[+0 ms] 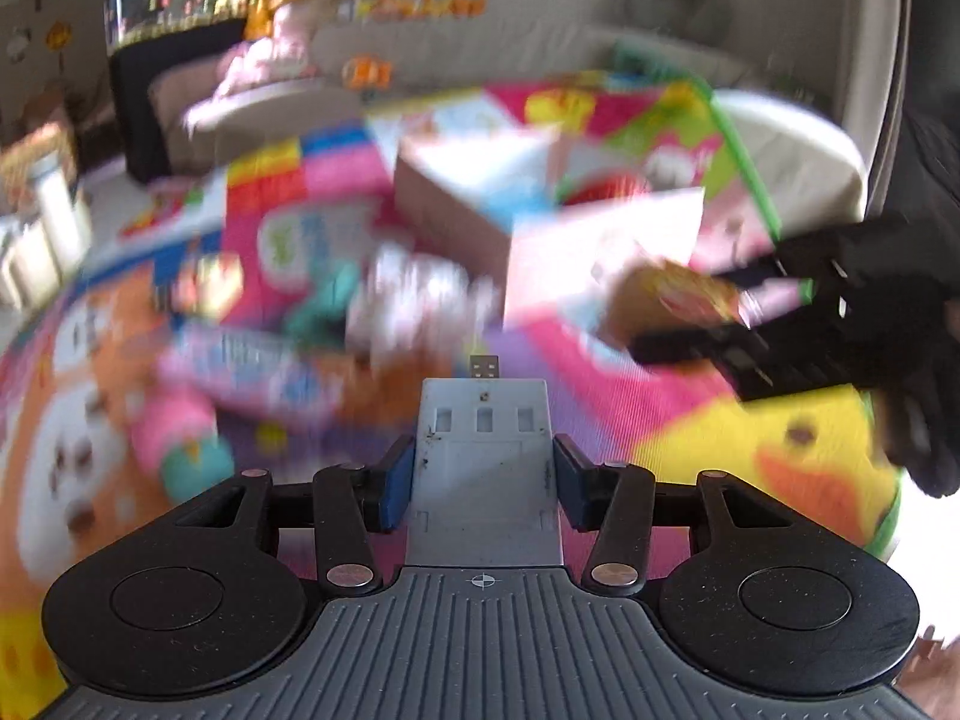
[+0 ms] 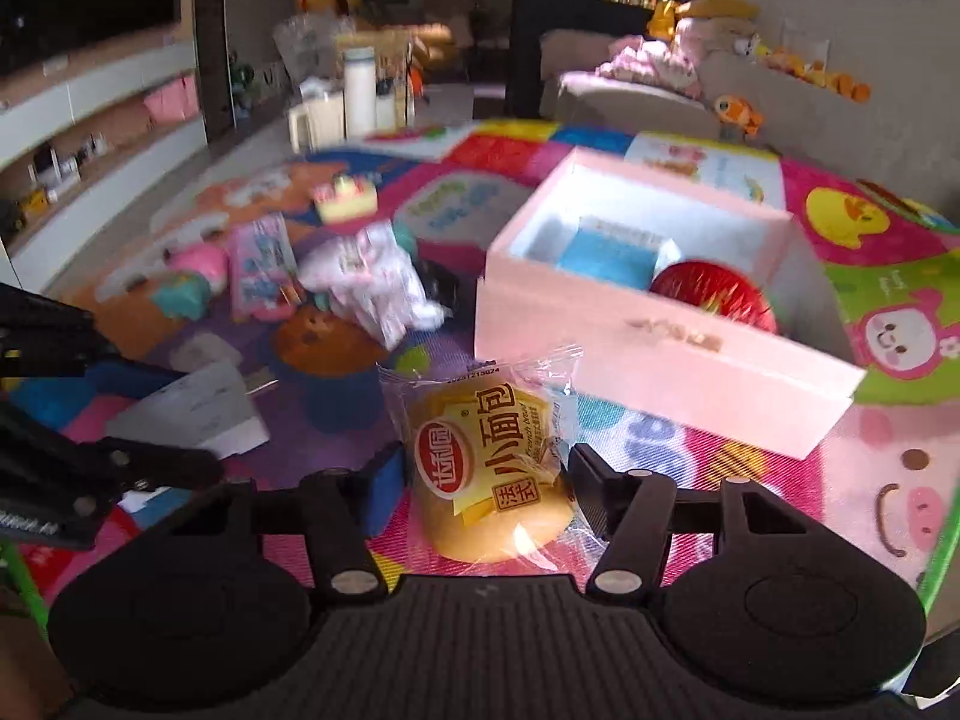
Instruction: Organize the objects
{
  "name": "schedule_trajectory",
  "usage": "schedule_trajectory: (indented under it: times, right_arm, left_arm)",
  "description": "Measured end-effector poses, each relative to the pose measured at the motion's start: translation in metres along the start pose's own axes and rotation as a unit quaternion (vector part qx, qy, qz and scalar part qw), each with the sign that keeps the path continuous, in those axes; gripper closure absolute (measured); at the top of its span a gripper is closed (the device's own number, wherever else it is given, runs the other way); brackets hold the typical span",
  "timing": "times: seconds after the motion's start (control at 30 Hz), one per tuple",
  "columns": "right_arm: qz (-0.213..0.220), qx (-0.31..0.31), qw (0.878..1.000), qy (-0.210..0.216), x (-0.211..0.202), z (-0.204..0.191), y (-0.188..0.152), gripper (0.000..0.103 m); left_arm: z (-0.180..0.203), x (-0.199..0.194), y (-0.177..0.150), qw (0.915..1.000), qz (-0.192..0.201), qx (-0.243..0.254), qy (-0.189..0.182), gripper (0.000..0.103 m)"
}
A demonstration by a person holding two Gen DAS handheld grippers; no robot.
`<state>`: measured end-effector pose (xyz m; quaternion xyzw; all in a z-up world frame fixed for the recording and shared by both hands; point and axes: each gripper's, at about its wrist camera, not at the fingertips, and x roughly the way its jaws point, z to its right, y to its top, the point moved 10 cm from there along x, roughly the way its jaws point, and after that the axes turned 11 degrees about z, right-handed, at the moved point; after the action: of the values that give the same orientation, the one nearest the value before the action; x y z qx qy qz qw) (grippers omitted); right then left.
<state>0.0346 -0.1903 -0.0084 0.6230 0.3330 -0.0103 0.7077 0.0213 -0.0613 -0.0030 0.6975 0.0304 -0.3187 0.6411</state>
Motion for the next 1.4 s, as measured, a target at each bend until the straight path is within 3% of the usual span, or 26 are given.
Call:
schedule_trajectory:
  times: [0.2,0.27,0.33,0.4,0.53,0.73,0.87,1.0,1.13,1.23,1.4]
  right_arm:
    - [0.098,0.055,0.993,-0.026,-0.056,0.043,0.049,0.044]
    - [0.116,0.072,0.990,-0.043,-0.062,0.062,0.058,0.044]
    - [0.123,0.087,0.986,-0.065,-0.063,0.081,0.062,0.044]
    - [0.127,0.096,0.984,-0.082,-0.062,0.097,0.063,0.044]
    - [0.122,0.108,0.981,-0.107,-0.057,0.121,0.059,0.044]
    - [0.110,0.158,0.975,-0.114,-0.035,0.151,0.062,0.044]
    - [0.122,0.193,0.970,-0.088,-0.001,0.163,0.092,0.044]
    - [0.096,0.093,0.987,-0.089,0.065,0.158,0.130,0.044]
    - [0.035,0.022,0.997,-0.070,0.124,0.151,0.135,0.040]
    - [0.015,0.052,0.996,-0.075,0.128,0.152,0.134,0.024]
    - [0.039,0.072,0.992,-0.097,0.104,0.164,0.136,0.024]
  left_arm:
    - [0.007,0.051,0.109,0.9967,0.074,-0.034,0.002,0.050]
    - [0.005,0.082,0.134,0.9919,0.092,-0.088,-0.004,0.050]
    - [0.001,0.112,0.147,0.9813,0.109,-0.158,-0.009,0.051]
    - [0.002,0.141,0.140,0.9791,0.086,-0.184,-0.004,0.051]
    - [0.008,0.167,0.113,0.9861,0.052,-0.158,0.009,0.052]
    - [-0.015,0.123,0.112,0.9776,0.076,-0.196,-0.012,0.052]
    - [-0.019,0.084,0.102,0.9812,0.086,-0.171,-0.022,0.052]
    - [-0.013,0.061,0.074,0.9907,0.059,-0.120,-0.028,0.055]
    - [-0.028,0.038,0.048,0.9917,0.049,-0.118,-0.016,0.055]
    - [-0.049,0.018,0.036,0.9906,0.056,-0.125,0.003,0.055]
    - [-0.095,0.002,0.023,0.9841,0.069,-0.157,0.045,0.055]
